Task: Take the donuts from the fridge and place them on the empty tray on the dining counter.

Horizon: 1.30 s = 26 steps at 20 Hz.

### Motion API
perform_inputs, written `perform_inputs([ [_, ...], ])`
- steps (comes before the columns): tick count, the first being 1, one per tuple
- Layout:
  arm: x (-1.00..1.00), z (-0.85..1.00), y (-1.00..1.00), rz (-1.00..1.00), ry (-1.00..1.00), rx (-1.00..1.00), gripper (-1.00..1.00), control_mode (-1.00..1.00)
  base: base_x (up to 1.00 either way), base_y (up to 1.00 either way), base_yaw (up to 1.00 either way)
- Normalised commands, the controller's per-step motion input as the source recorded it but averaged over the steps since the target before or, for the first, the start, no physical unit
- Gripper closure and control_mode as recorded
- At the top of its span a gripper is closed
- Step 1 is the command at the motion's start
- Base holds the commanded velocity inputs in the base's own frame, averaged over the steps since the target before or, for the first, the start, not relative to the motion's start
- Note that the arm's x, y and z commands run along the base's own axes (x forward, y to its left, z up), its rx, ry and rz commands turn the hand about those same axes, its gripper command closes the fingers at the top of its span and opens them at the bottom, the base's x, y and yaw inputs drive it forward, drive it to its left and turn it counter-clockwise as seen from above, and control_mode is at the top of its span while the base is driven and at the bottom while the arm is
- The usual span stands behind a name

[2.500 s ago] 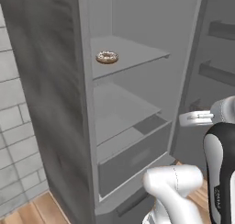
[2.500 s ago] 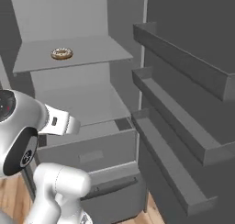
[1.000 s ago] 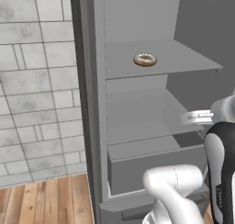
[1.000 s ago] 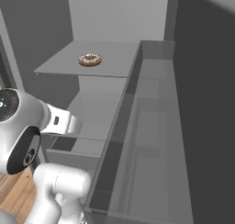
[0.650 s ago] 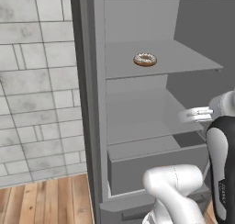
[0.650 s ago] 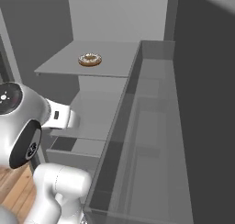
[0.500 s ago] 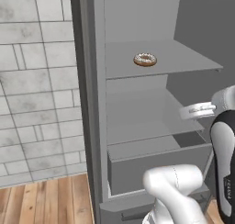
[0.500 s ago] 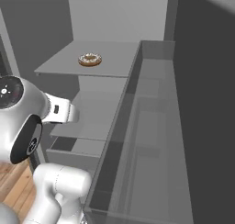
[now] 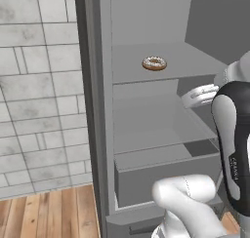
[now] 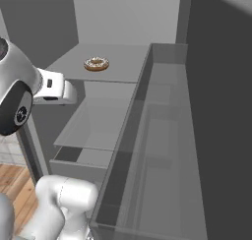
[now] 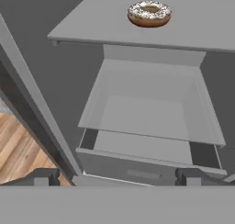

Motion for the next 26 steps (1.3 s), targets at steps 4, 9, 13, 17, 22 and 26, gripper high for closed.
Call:
perform_inputs([
  [4, 0.58, 0.09, 0.08, -0.01, 0.07, -0.02, -1.0, -1.0, 0.0, 0.0, 0.0],
  [9, 0.63, 0.0, -0.16, 0.05, 0.04, 0.0, -1.0, -1.0, 0.0, 0.0, 0.0],
  [13, 0.71, 0.0, -0.03, 0.19, 0.0, 0.0, -1.0, -1.0, 0.0, 0.0, 0.0],
  [17, 0.77, 0.0, 0.0, 0.26, 0.0, 0.0, -1.0, -1.0, 0.0, 0.0, 0.0],
  [22, 0.69, 0.0, 0.0, 0.23, 0.0, 0.0, -1.0, -1.0, 0.0, 0.0, 0.0],
  [26, 0.68, 0.0, 0.06, 0.12, 0.0, 0.0, -1.0, -1.0, 0.0, 0.0, 0.0],
])
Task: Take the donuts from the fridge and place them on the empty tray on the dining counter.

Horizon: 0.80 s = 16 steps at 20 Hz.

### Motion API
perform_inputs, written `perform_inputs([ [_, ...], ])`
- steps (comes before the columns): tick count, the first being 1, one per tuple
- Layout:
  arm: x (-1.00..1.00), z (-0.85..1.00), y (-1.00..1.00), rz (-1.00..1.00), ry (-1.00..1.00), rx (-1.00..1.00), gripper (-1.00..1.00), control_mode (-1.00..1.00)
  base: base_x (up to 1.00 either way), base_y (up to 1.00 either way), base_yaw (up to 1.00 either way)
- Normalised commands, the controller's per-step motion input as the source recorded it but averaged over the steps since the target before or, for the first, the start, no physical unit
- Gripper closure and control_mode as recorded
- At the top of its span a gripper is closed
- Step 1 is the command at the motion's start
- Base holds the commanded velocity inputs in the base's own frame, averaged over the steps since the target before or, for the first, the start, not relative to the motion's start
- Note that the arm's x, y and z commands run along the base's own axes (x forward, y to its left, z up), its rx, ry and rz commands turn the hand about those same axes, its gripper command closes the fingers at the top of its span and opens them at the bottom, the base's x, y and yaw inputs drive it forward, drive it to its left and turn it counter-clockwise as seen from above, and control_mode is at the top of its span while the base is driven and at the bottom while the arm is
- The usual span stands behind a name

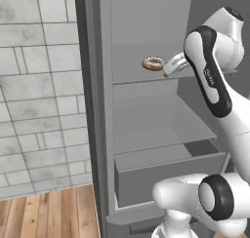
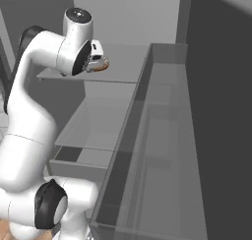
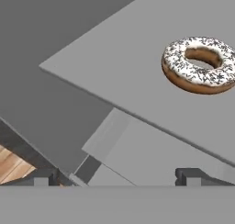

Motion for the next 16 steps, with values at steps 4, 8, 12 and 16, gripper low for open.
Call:
perform_inputs([
  [4, 0.72, 0.0, 0.14, 0.05, 0.0, 0.0, -1.0, -1.0, 0.0, 0.0, 0.0],
  [8, 0.62, 0.0, 0.11, 0.0, 0.0, 0.0, -1.0, -1.0, 0.0, 0.0, 0.0],
  [12, 0.55, -0.03, 0.0, 0.0, 0.0, 0.0, -1.0, -1.0, 0.0, 0.0, 0.0],
  [16, 0.54, -0.15, 0.03, 0.0, 0.0, 0.0, -1.0, -1.0, 0.0, 0.0, 0.0],
])
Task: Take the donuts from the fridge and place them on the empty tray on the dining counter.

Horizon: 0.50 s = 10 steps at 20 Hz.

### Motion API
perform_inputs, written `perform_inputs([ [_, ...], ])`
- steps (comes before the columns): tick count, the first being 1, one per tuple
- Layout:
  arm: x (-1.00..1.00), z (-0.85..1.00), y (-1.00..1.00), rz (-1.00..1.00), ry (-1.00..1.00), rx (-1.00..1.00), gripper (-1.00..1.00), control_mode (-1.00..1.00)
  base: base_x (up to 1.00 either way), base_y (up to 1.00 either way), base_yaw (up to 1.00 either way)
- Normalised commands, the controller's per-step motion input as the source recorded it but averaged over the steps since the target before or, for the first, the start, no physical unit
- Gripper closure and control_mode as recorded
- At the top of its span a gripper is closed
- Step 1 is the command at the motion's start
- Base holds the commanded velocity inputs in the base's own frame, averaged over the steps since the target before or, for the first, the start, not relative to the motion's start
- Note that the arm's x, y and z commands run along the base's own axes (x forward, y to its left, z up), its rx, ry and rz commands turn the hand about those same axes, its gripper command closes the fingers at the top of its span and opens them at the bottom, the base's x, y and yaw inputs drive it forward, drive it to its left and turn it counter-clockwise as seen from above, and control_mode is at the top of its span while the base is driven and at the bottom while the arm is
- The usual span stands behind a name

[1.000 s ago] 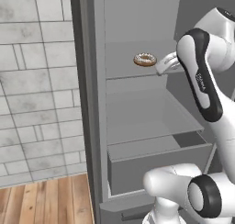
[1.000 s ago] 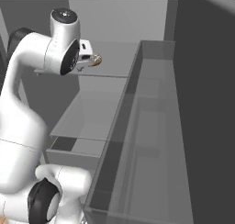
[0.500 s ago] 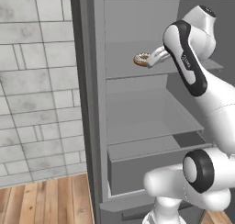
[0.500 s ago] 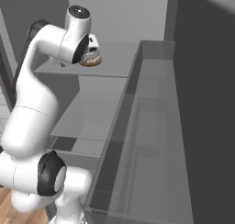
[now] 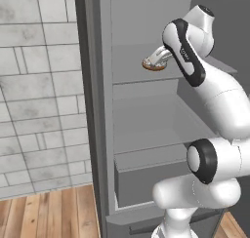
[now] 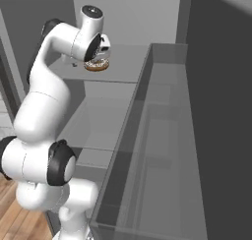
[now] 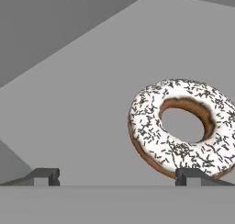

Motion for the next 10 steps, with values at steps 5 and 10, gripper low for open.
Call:
perform_inputs([
  [5, 0.48, -0.21, 0.14, 0.0, 0.0, 0.0, -1.0, -1.0, 0.0, 0.0, 0.0],
  [10, 0.52, -0.15, 0.11, 0.0, 0.0, 0.0, -1.0, -1.0, 0.0, 0.0, 0.0],
])
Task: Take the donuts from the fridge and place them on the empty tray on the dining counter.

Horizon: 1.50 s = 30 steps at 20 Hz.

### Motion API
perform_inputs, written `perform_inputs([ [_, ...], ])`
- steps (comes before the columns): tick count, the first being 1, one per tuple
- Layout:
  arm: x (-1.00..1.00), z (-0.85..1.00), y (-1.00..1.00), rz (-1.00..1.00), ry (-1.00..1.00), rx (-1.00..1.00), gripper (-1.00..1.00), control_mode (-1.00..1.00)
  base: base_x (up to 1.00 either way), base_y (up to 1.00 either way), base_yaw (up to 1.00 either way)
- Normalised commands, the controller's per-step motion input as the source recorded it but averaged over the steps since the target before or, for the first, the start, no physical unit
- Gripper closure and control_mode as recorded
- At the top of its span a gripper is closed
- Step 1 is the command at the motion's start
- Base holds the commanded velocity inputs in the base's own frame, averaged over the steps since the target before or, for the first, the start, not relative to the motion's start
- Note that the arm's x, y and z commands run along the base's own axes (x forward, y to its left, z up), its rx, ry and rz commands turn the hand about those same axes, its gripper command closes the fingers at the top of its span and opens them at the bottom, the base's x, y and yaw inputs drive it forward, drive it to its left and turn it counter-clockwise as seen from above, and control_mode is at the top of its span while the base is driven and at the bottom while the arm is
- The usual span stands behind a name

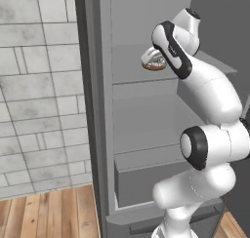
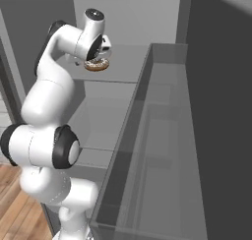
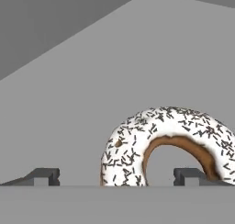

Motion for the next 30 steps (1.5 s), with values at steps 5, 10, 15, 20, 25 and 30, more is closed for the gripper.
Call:
perform_inputs([
  [5, 0.52, -0.08, 0.0, 0.0, 0.0, 0.0, -1.0, -1.0, 0.0, 0.0, 0.0],
  [10, 0.09, -0.36, 0.01, 0.0, 0.0, -0.02, -1.0, -1.0, 0.0, 0.0, 0.0],
  [15, -0.36, -0.5, 0.07, 0.0, 0.0, -0.05, -1.0, -1.0, 0.0, 0.0, 0.0],
  [20, -0.2, -0.41, 0.06, 0.0, 0.0, -0.03, -1.0, -1.0, 0.0, 0.0, 0.0],
  [25, 0.0, -0.31, 0.04, 0.0, 0.0, 0.0, 1.0, -1.0, 0.0, 0.0, 0.0],
  [30, -0.46, 0.0, 0.0, 0.0, -0.01, 0.0, 1.0, -1.0, 0.0, 0.0, 0.0],
])
